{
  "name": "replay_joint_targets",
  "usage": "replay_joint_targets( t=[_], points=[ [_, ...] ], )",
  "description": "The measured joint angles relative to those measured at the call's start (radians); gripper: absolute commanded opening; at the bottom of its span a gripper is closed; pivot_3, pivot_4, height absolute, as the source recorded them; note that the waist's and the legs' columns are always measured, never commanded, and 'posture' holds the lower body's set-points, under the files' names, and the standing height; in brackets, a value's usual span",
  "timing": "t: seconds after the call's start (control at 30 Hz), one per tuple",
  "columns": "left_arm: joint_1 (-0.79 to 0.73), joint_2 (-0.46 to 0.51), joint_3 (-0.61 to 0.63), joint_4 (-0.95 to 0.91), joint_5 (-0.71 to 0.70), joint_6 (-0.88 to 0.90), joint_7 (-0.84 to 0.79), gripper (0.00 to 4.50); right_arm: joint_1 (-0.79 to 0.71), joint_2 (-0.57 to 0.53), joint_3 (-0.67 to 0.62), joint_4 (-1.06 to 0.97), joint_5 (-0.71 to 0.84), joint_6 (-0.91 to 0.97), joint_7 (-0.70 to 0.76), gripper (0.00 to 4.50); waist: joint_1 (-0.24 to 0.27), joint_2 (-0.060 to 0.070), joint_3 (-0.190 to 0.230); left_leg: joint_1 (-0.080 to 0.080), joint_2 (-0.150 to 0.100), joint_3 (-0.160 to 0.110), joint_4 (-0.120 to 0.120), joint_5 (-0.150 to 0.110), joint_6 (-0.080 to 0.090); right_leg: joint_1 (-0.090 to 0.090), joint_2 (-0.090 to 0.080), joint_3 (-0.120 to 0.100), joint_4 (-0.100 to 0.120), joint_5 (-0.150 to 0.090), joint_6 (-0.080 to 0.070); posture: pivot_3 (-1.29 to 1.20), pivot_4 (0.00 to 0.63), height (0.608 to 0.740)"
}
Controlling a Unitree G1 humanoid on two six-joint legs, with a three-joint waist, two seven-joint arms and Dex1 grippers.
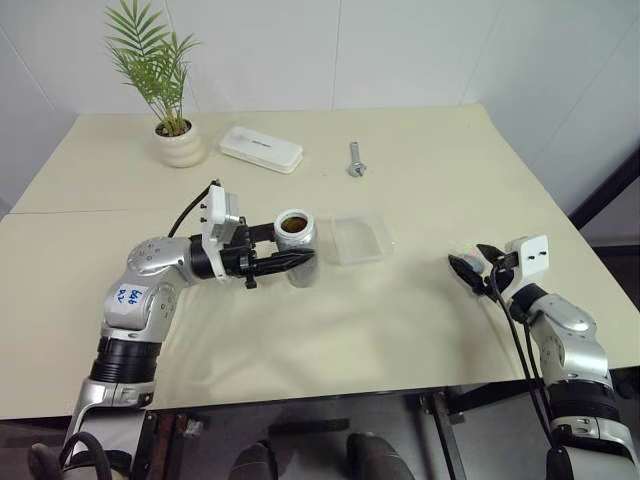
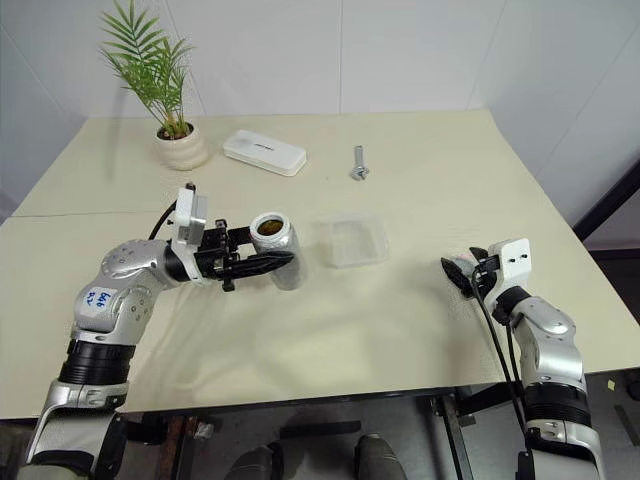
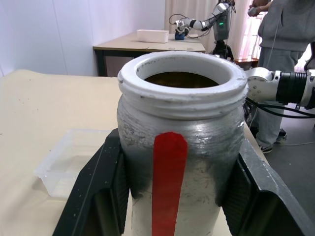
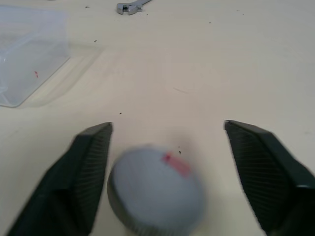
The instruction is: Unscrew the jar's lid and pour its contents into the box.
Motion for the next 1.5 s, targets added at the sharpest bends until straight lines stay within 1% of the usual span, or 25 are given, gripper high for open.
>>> replay_joint_targets(
  t=[0.13,0.27,0.33,0.4,0.47,0.53,0.67,0.77,0.83,0.9,0.97,1.0,1.07,1.2,1.3,1.33,1.5],
  points=[
    [-0.045,-0.02,-0.014,0.062,0.03,-0.028,-0.001,2.0,0.014,-0.003,-0.001,-0.031,0.009,0.012,0.008,4.47,0.002,0.0,0.0,0.0,0.0,0.0,0.0,0.0,0.0,0.0,0.0,0.0,0.0,0.0,0.0,0.0,0.15,0.74],
    [-0.172,-0.048,-0.024,0.217,0.098,-0.107,0.019,2.0,0.029,-0.047,0.014,-0.194,0.032,0.086,0.048,4.47,0.007,0.0,0.0,0.0,-0.001,0.0,0.001,0.0,0.0,0.0,0.0,0.0,0.0,0.001,0.001,0.0,0.15,0.74],
    [-0.265,-0.06,-0.037,0.351,0.164,-0.179,0.05,2.0,0.028,-0.075,0.027,-0.298,0.047,0.143,0.059,4.47,0.01,0.0,0.0,0.0,0.0,-0.001,0.001,0.0,0.0,0.001,0.001,0.0,-0.001,0.001,0.001,0.0,0.15,0.74],
    [-0.381,-0.08,-0.062,0.535,0.257,-0.242,0.116,2.0,0.026,-0.102,0.064,-0.416,0.066,0.216,0.078,4.47,0.016,0.0,0.0,0.0,0.0,-0.001,0.001,0.0,0.0,0.0,0.001,0.0,-0.001,0.001,0.001,0.0,0.15,0.74],
    [-0.472,-0.107,-0.081,0.686,0.325,-0.305,0.169,2.0,0.022,-0.106,0.091,-0.519,0.091,0.278,0.088,4.47,0.02,0.0,0.0,-0.001,0.0,-0.001,0.0,0.0,0.0,0.001,0.001,0.0,-0.003,0.001,0.001,0.0,0.15,0.74],
    [-0.566,-0.138,-0.132,0.851,0.427,-0.377,0.257,2.0,0.021,-0.106,0.115,-0.587,0.108,0.329,0.084,4.47,0.028,0.0,0.0,-0.002,-0.001,-0.001,0.0,-0.001,0.0,0.0,0.001,0.0,-0.005,0.001,0.001,0.0,0.15,0.74],
    [-0.659,-0.203,-0.216,1.048,0.58,-0.509,0.383,2.0,0.039,-0.101,0.119,-0.676,0.131,0.376,0.059,4.47,0.043,0.0,0.0,-0.004,-0.001,0.0,0.0,-0.003,-0.001,0.0,0.001,0.0,-0.009,0.0,0.003,0.0,0.15,0.74],
    [-0.686,-0.243,-0.258,1.122,0.664,-0.595,0.464,2.0,0.09,-0.092,0.112,-0.71,0.139,0.397,0.033,4.47,0.056,0.0,0.0,-0.006,-0.001,0.0,0.0,-0.003,-0.003,0.0,0.001,0.0,-0.011,-0.002,0.003,0.0,0.15,0.74],
    [-0.705,-0.255,-0.305,1.156,0.746,-0.647,0.568,2.0,0.126,-0.081,0.108,-0.72,0.146,0.406,0.012,4.47,0.061,0.0,0.0,-0.007,-0.001,0.001,0.0,-0.003,-0.003,-0.001,0.001,0.0,-0.012,-0.002,0.003,0.0,0.15,0.74],
    [-0.729,-0.262,-0.378,1.176,0.857,-0.693,0.709,2.0,0.153,-0.073,0.098,-0.732,0.148,0.415,-0.008,4.47,0.063,0.0,0.0,-0.007,-0.001,0.001,0.0,-0.003,-0.004,-0.001,0.001,0.0,-0.012,-0.002,0.003,0.0,0.15,0.74],
    [-0.754,-0.263,-0.484,1.18,0.997,-0.735,0.882,2.0,0.164,-0.065,0.084,-0.747,0.156,0.416,-0.026,4.47,0.065,0.0,0.0,-0.007,-0.001,0.001,0.0,-0.003,-0.004,-0.002,0.001,0.0,-0.011,-0.002,0.003,0.0,0.15,0.74],
    [-0.775,-0.262,-0.571,1.18,1.105,-0.757,1.008,2.0,0.171,-0.061,0.075,-0.756,0.159,0.416,-0.036,4.47,0.067,0.0,0.001,-0.007,-0.001,0.001,0.001,-0.003,-0.004,-0.002,0.001,0.0,-0.011,-0.002,0.003,0.0,0.15,0.74],
    [-0.802,-0.266,-0.669,1.179,1.234,-0.778,1.164,2.0,0.18,-0.059,0.074,-0.766,0.159,0.416,-0.046,4.47,0.07,0.0,0.001,-0.007,-0.001,0.001,0.001,-0.004,-0.004,-0.002,0.001,0.0,-0.011,-0.001,0.004,0.0,0.15,0.74],
    [-0.862,-0.308,-0.919,1.2,1.528,-0.705,1.491,2.0,0.194,-0.042,0.075,-0.77,0.166,0.417,-0.068,4.47,0.079,0.0,0.001,-0.007,-0.001,0.001,0.001,-0.004,-0.004,-0.002,0.001,0.001,-0.011,-0.001,0.004,0.0,0.15,0.74],
    [-0.868,-0.347,-1.03,1.232,1.652,-0.634,1.598,2.0,0.2,-0.035,0.074,-0.783,0.168,0.417,-0.081,4.47,0.078,0.0,0.001,-0.007,-0.001,0.001,0.001,-0.004,-0.005,-0.002,0.001,0.001,-0.011,-0.002,0.003,0.0,0.15,0.74],
    [-0.868,-0.36,-1.05,1.245,1.676,-0.615,1.614,2.0,0.201,-0.032,0.074,-0.786,0.169,0.417,-0.084,4.47,0.078,0.0,0.001,-0.007,-0.001,0.001,0.001,-0.004,-0.006,-0.003,0.001,0.001,-0.011,-0.002,0.003,0.0,0.15,0.74],
    [-0.88,-0.395,-1.118,1.288,1.753,-0.566,1.62,2.0,0.214,-0.015,0.068,-0.788,0.182,0.417,-0.104,4.47,0.079,0.0,0.001,-0.009,-0.001,0.001,0.0,-0.004,-0.006,-0.005,0.001,0.001,-0.01,-0.002,0.003,0.0,0.15,0.74]
  ],
)
